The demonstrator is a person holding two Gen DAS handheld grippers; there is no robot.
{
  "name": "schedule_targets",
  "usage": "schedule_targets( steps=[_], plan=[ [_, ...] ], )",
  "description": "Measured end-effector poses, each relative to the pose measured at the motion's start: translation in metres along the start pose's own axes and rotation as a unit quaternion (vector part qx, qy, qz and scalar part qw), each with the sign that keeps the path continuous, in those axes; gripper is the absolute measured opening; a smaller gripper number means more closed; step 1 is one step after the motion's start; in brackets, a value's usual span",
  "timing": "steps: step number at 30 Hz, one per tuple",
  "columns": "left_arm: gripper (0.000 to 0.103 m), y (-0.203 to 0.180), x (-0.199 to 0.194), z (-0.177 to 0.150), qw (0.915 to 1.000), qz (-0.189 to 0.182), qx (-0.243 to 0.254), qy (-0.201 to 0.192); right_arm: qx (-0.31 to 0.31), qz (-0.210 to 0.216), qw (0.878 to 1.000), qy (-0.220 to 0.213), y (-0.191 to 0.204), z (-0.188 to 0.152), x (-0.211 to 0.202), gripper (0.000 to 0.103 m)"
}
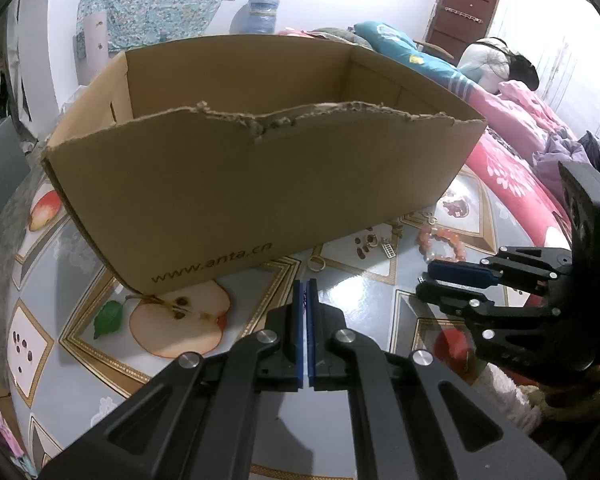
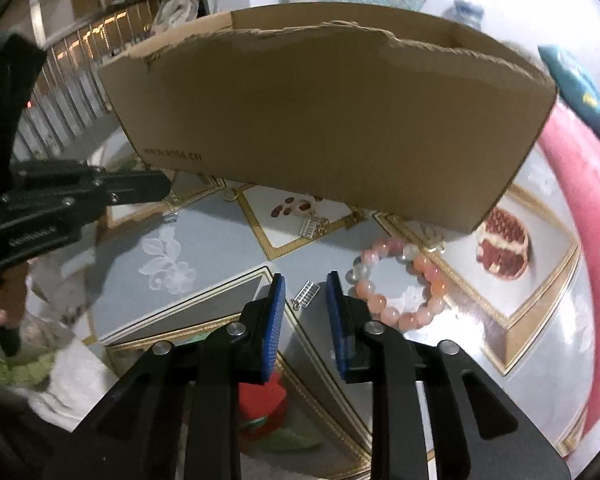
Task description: Organize jewelry
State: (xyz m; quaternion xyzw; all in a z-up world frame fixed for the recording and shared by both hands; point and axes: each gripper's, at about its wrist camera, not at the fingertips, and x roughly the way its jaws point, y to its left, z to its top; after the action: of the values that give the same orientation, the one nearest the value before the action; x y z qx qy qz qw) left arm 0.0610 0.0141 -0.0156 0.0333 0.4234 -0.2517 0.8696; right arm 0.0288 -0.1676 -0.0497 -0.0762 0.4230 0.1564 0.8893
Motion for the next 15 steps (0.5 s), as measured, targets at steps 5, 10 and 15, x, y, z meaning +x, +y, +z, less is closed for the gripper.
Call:
schedule_targets(
  steps=[5, 10, 15],
  plan=[
    [0.001, 0.0, 0.0, 0.0, 1.0, 0.0, -0.002, -0.001, 0.008, 0.001, 1.0, 0.003, -0.003, 0.001, -0.001, 0.004],
    [0.001, -0.001, -0.002, -0.001, 1.0, 0.001, -0.002, -0.003, 0.019, 0.01, 1.0, 0.003, -0.006, 0.003, -0.002, 0.004],
    [0.001, -0.001, -0.003, 0.0, 1.0, 0.001, -0.002, -0.003, 0.03, 0.023, 0.999, 0.0, -0.02, 0.005, -0.007, 0.0]
  ],
)
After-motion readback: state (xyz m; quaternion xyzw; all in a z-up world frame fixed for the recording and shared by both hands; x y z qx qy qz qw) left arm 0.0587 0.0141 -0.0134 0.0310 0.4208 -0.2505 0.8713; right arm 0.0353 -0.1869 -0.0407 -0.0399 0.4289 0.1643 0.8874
